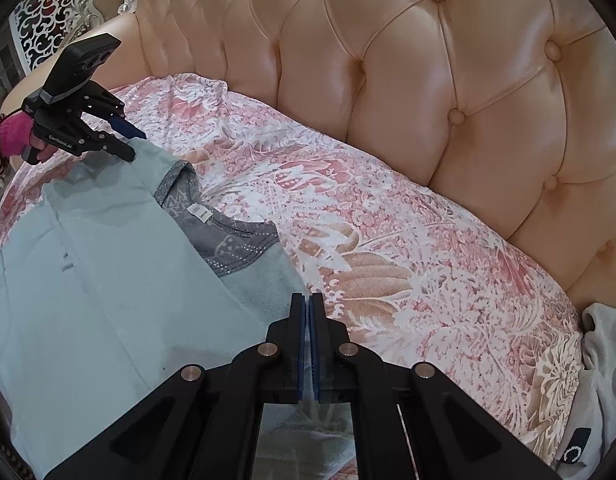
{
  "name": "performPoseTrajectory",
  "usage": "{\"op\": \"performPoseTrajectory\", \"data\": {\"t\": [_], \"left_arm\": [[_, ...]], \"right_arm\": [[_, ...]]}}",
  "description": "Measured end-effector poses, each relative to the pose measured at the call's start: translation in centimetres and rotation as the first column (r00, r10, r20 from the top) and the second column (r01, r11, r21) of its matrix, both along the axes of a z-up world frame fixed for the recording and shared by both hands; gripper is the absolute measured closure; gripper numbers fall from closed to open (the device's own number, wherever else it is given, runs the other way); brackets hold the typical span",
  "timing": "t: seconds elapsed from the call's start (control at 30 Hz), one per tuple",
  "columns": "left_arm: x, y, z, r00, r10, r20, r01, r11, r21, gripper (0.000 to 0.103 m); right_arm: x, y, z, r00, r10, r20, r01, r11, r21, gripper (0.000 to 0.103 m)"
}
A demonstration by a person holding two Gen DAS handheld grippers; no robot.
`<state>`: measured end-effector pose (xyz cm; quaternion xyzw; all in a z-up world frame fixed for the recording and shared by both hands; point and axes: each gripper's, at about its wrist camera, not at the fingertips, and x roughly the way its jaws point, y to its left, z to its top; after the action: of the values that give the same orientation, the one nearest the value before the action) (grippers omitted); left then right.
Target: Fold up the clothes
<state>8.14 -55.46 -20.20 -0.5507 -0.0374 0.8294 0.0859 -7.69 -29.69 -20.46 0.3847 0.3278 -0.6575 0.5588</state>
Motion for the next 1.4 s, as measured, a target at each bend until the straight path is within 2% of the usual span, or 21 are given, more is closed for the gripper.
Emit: {"op": "performPoseTrajectory", "data": {"t": [0.17, 0.3, 0.43, 0.53, 0.63, 0.7, 0.77, 0.83, 1.0, 1.1, 1.17, 1.23, 1.3, 1.4], "left_arm": [[1.2, 2.1, 1.6, 0.998, -0.013, -0.057, 0.004, 0.988, -0.155, 0.094], [3.0, 3.4, 5.1, 0.987, -0.018, -0.159, -0.022, 0.969, -0.247, 0.094], [3.8, 3.5, 8.7, 0.976, -0.023, -0.215, -0.043, 0.954, -0.298, 0.094], [2.7, 2.8, 10.0, 0.973, -0.013, -0.230, -0.065, 0.942, -0.328, 0.094], [0.5, 1.6, 9.4, 0.978, 0.013, -0.207, -0.079, 0.946, -0.316, 0.093], [-1.0, 1.4, 7.0, 0.988, 0.014, -0.156, -0.065, 0.942, -0.328, 0.093], [-2.1, 1.5, 4.4, 0.995, 0.015, -0.096, -0.048, 0.937, -0.346, 0.093], [-3.0, 1.5, 1.9, 0.999, 0.018, -0.043, -0.032, 0.933, -0.359, 0.093], [-1.7, 0.7, 2.2, 0.997, 0.030, -0.071, -0.051, 0.947, -0.317, 0.093], [-1.4, 0.1, 2.5, 0.996, 0.040, -0.076, -0.061, 0.952, -0.301, 0.093], [-1.4, 0.2, 2.3, 0.996, 0.042, -0.075, -0.063, 0.952, -0.300, 0.093], [-1.4, 0.4, 2.0, 0.996, 0.040, -0.075, -0.061, 0.949, -0.308, 0.093], [-1.3, 0.7, 1.9, 0.996, 0.032, -0.081, -0.056, 0.947, -0.315, 0.093], [-1.2, 0.5, 1.9, 0.996, 0.036, -0.085, -0.061, 0.948, -0.313, 0.093]], "right_arm": [[0.6, 0.4, 1.0, 0.998, -0.025, -0.053, 0.023, 0.999, -0.031, 0.101], [2.0, 1.3, 3.1, 0.992, -0.033, -0.124, 0.025, 0.998, -0.066, 0.101], [3.0, 2.3, 6.0, 0.979, -0.049, -0.196, 0.026, 0.992, -0.122, 0.101], [2.4, 1.8, 7.8, 0.971, -0.079, -0.226, 0.044, 0.987, -0.156, 0.101], [0.2, 0.1, 8.2, 0.969, -0.114, -0.219, 0.081, 0.985, -0.155, 0.101], [-1.1, -1.2, 7.2, 0.970, -0.125, -0.209, 0.100, 0.987, -0.128, 0.101], [-2.6, -2.9, 4.6, 0.976, -0.133, -0.170, 0.127, 0.991, -0.047, 0.101], [-3.5, -3.6, 2.5, 0.988, -0.138, -0.071, 0.140, 0.990, 0.018, 0.098], [-4.0, -2.0, 0.2, 0.989, -0.127, 0.076, 0.125, 0.992, 0.035, 0.095], [-4.5, -1.6, -1.2, 0.985, -0.134, 0.112, 0.130, 0.991, 0.041, 0.079], [-4.8, -1.5, -1.7, 0.979, -0.135, 0.150, 0.130, 0.991, 0.044, 0.058], [-4.5, -1.9, -1.6, 0.980, -0.107, 0.168, 0.105, 0.994, 0.022, 0.051], [-4.0, -2.2, -1.2, 0.983, -0.068, 0.171, 0.070, 0.998, -0.007, 0.050], [-3.2, -3.4, -1.5, 0.993, -0.007, 0.120, 0.005, 1.000, 0.018, 0.050]]}}
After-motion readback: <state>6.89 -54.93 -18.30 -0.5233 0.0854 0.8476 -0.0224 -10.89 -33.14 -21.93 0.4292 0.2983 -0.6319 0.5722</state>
